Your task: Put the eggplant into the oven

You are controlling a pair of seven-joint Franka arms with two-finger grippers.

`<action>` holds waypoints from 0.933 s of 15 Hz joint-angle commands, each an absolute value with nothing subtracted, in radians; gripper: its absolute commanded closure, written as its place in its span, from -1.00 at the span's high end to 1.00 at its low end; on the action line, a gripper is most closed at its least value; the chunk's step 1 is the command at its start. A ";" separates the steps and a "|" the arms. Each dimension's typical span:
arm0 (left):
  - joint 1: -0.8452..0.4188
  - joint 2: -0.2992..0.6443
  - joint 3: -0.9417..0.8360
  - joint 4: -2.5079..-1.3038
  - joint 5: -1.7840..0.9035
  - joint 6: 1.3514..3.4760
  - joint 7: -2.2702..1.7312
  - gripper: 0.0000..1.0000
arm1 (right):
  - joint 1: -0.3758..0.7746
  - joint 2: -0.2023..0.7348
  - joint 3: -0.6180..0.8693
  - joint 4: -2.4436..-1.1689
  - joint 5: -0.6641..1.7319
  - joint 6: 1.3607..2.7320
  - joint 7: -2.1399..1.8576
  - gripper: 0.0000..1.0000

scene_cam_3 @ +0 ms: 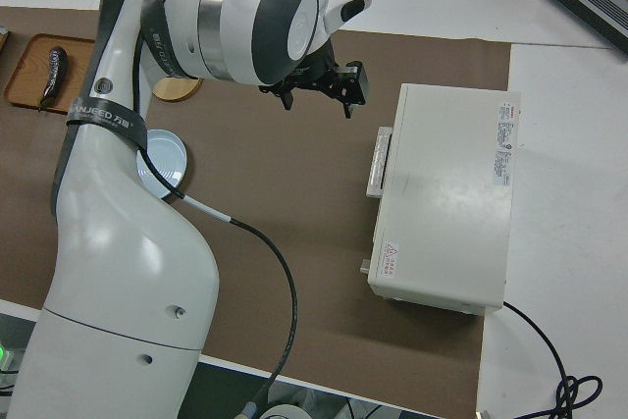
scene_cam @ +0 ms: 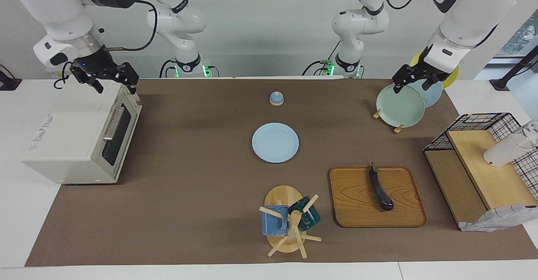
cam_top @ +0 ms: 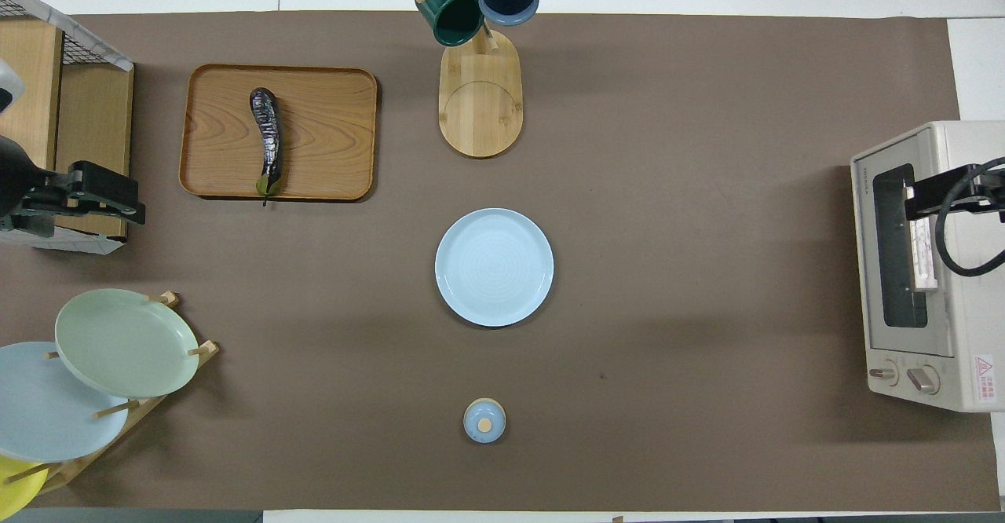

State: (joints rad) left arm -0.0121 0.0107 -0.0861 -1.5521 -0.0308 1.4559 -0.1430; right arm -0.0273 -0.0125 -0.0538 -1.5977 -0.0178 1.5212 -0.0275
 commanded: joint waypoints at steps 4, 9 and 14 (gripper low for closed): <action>-0.026 0.011 -0.072 -1.542 -0.043 1.468 -0.143 1.00 | -0.028 -0.025 -0.049 -1.601 -0.026 1.506 -0.017 1.00; -0.029 0.002 -0.072 -1.572 -0.044 1.546 -0.144 1.00 | -0.038 -0.028 -0.052 -1.606 -0.015 1.509 -0.021 1.00; -0.025 0.119 -0.074 -1.488 -0.041 1.557 -0.137 1.00 | -0.037 -0.047 -0.054 -1.656 -0.020 1.534 -0.104 -1.00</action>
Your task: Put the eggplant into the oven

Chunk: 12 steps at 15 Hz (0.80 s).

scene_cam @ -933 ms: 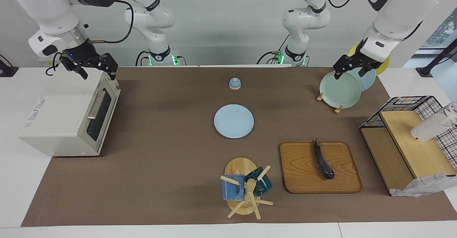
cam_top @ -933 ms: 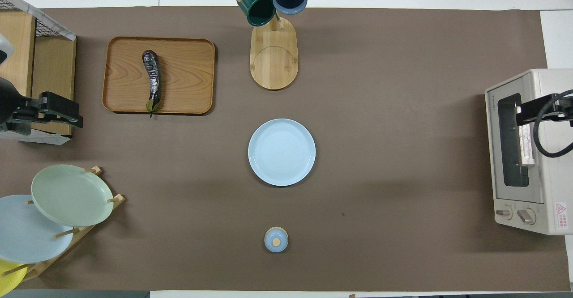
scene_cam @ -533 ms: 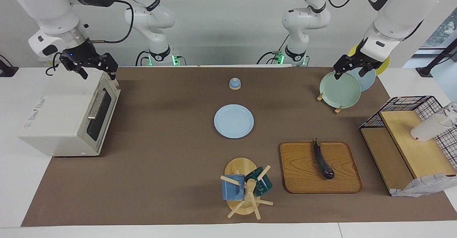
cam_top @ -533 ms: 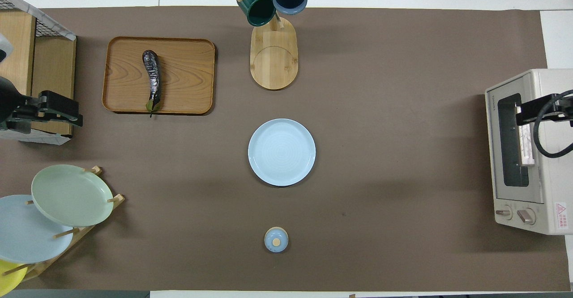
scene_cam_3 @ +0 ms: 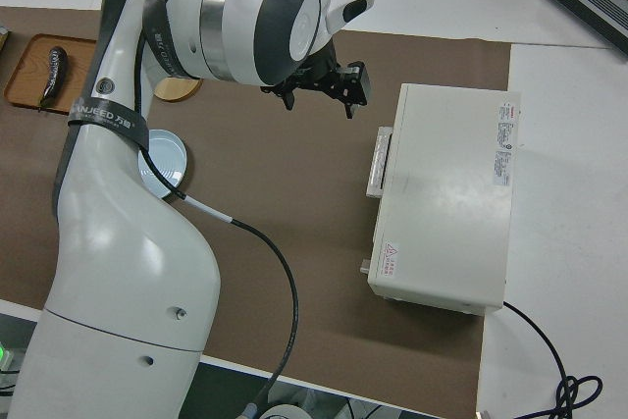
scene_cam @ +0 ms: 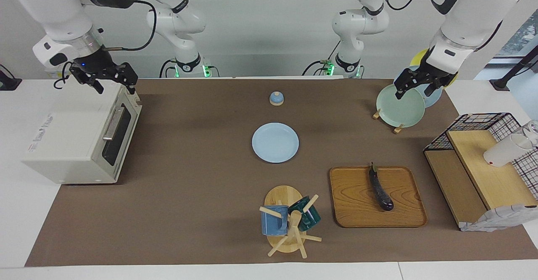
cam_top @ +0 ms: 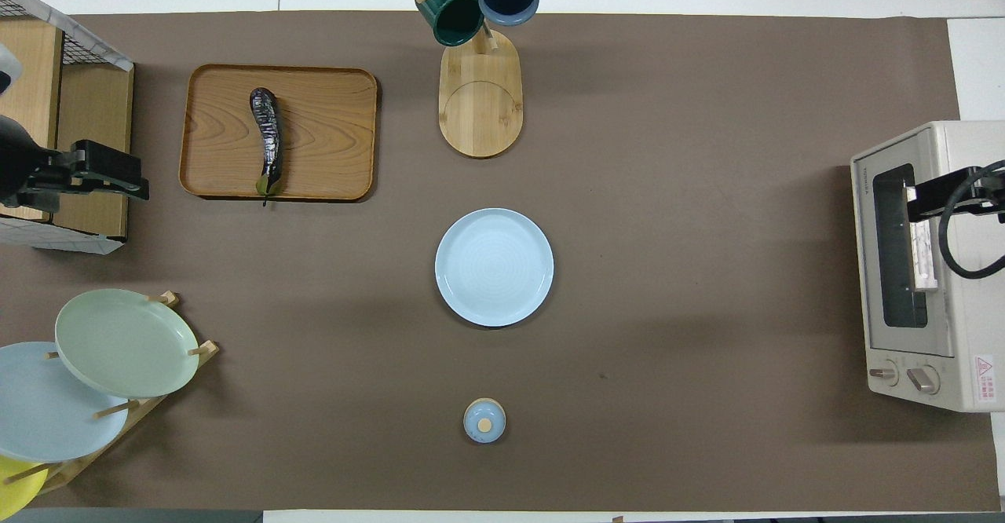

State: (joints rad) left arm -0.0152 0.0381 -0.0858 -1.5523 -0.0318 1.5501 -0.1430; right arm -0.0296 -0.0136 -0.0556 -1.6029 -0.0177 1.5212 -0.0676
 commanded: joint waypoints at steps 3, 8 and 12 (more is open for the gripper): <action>-0.025 0.309 -0.075 -1.317 -0.038 1.540 -0.135 1.00 | -0.040 -0.093 -0.057 -1.781 -0.018 1.675 -0.077 -1.00; -0.025 0.561 -0.089 -1.209 -0.034 1.718 -0.100 1.00 | -0.071 -0.167 -0.060 -2.020 -0.103 1.877 0.115 -1.00; -0.038 0.689 -0.086 -1.210 -0.031 1.903 -0.078 1.00 | -0.106 -0.138 -0.058 -2.045 -0.104 1.890 0.109 -1.00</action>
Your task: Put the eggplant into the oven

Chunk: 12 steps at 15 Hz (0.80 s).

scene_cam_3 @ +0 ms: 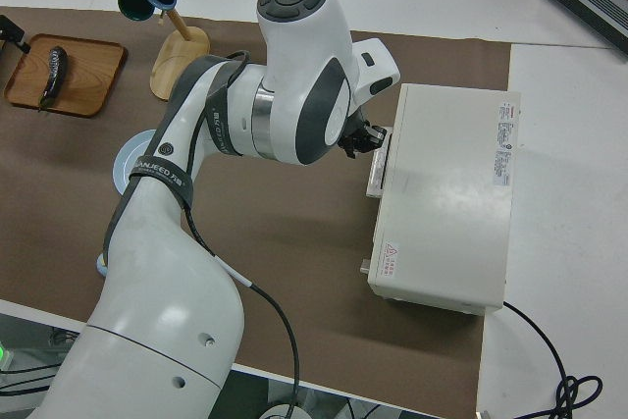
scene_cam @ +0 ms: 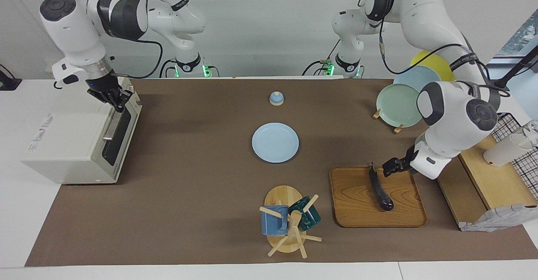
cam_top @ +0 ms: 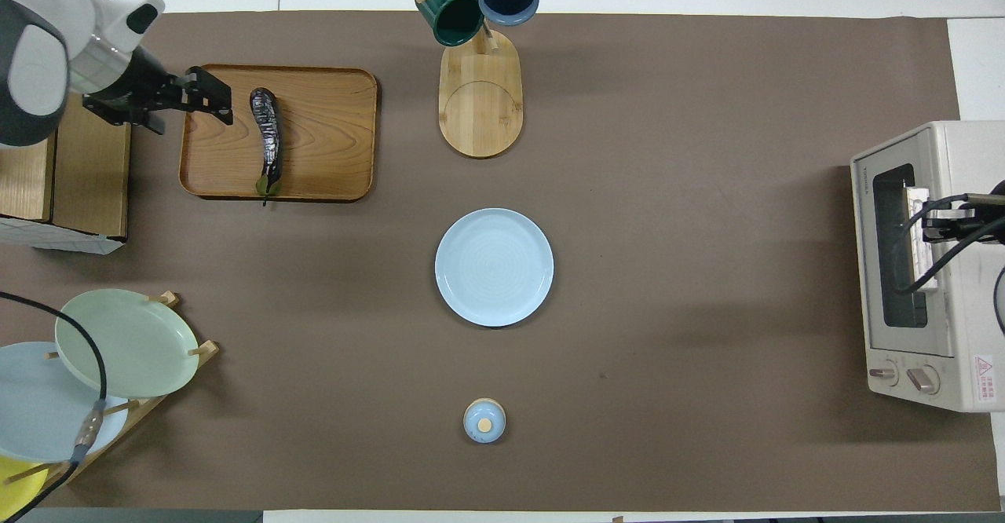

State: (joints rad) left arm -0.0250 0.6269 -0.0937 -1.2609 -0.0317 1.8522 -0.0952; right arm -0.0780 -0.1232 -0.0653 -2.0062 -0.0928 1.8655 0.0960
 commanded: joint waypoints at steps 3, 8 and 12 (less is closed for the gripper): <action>-0.043 0.696 -0.087 -1.256 0.011 1.982 -0.058 1.00 | -0.126 -0.120 -0.058 -2.048 -0.123 1.911 0.023 -1.00; -0.060 0.650 -0.087 -1.402 0.017 2.075 -0.048 0.99 | -0.146 -0.118 -0.058 -2.092 -0.123 1.950 0.021 -1.00; -0.058 0.638 -0.087 -1.434 0.017 2.079 -0.046 0.85 | -0.146 -0.107 -0.058 -2.095 -0.130 1.951 -0.001 -1.00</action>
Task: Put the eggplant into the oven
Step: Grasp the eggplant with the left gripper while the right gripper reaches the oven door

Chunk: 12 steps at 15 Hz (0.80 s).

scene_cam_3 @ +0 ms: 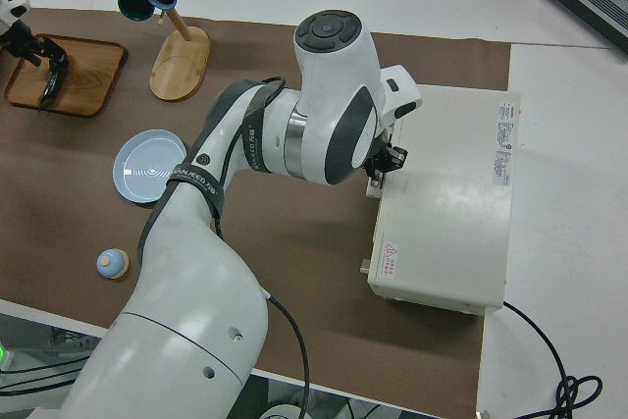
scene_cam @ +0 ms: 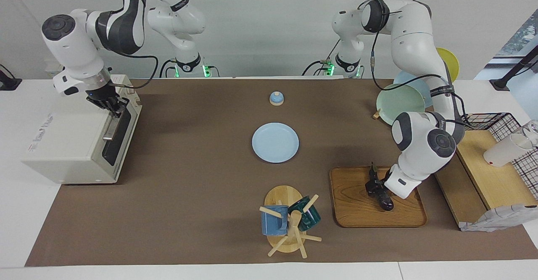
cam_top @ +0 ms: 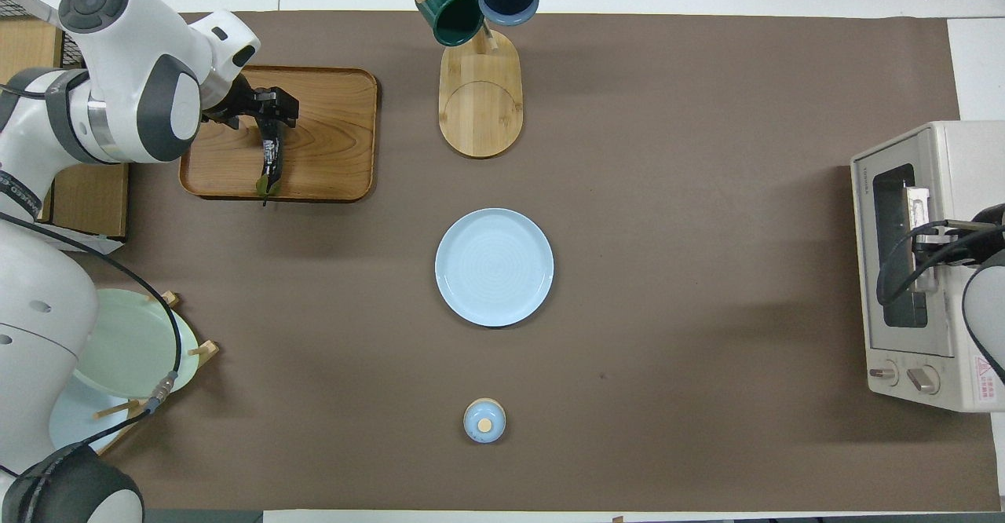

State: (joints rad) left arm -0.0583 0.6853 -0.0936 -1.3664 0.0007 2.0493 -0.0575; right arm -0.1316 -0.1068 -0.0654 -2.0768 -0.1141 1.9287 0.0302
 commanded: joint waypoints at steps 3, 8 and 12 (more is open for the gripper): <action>-0.060 0.637 -0.089 -1.434 0.017 2.080 -0.046 0.74 | -0.144 -0.104 -0.057 -2.111 -0.130 1.995 0.002 -1.00; -0.060 0.637 -0.089 -1.437 0.015 2.082 -0.046 -0.48 | -0.111 -0.083 -0.054 -2.144 -0.111 2.069 0.006 -1.00; -0.060 0.635 -0.089 -1.404 0.005 2.034 -0.051 -1.00 | -0.061 -0.025 -0.054 -2.151 -0.081 2.150 0.026 -1.00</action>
State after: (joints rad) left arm -0.0575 0.6665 -0.0925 -1.3874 0.0007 2.0515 -0.0542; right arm -0.0665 -0.1090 -0.0521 -2.1340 -0.0860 2.0060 0.0248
